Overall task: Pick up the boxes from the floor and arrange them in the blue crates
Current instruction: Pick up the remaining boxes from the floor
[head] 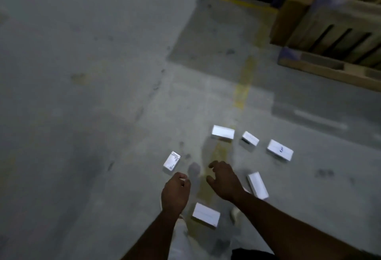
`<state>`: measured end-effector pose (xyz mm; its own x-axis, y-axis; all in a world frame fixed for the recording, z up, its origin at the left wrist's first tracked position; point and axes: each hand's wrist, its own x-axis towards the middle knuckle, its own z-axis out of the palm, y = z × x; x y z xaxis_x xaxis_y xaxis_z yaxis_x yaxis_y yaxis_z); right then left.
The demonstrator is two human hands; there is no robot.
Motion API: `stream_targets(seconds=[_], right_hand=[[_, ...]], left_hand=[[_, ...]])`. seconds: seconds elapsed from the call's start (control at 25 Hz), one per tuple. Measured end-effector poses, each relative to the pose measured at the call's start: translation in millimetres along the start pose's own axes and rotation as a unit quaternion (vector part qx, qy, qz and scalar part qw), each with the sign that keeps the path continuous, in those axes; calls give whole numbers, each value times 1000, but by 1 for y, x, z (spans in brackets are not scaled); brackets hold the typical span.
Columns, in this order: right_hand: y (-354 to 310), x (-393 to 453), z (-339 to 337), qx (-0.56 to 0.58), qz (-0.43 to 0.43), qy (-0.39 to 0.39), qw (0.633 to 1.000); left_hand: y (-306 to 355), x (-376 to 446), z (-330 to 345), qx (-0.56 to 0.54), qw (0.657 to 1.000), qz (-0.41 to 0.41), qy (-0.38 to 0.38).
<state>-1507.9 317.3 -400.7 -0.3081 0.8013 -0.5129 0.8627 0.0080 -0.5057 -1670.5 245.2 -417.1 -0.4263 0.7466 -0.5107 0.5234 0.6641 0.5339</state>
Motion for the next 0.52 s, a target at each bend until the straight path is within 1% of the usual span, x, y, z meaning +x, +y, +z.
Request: stream_targets(seconds=[0.12, 0.2, 0.28, 0.4, 0.52], right_hand=[[0, 14, 20, 29, 65, 17, 997], [7, 26, 33, 38, 85, 24, 995], [18, 46, 46, 41, 91, 37, 994], [39, 102, 72, 61, 94, 54, 992], [79, 183, 118, 99, 83, 53, 990]], left_hand=[[-10, 41, 3, 16, 999, 8, -28], [-11, 66, 13, 20, 999, 11, -22], [-7, 91, 31, 26, 1000, -3, -9], [-8, 139, 81, 0, 1000, -18, 14], [-35, 209, 141, -5, 998, -50, 37]])
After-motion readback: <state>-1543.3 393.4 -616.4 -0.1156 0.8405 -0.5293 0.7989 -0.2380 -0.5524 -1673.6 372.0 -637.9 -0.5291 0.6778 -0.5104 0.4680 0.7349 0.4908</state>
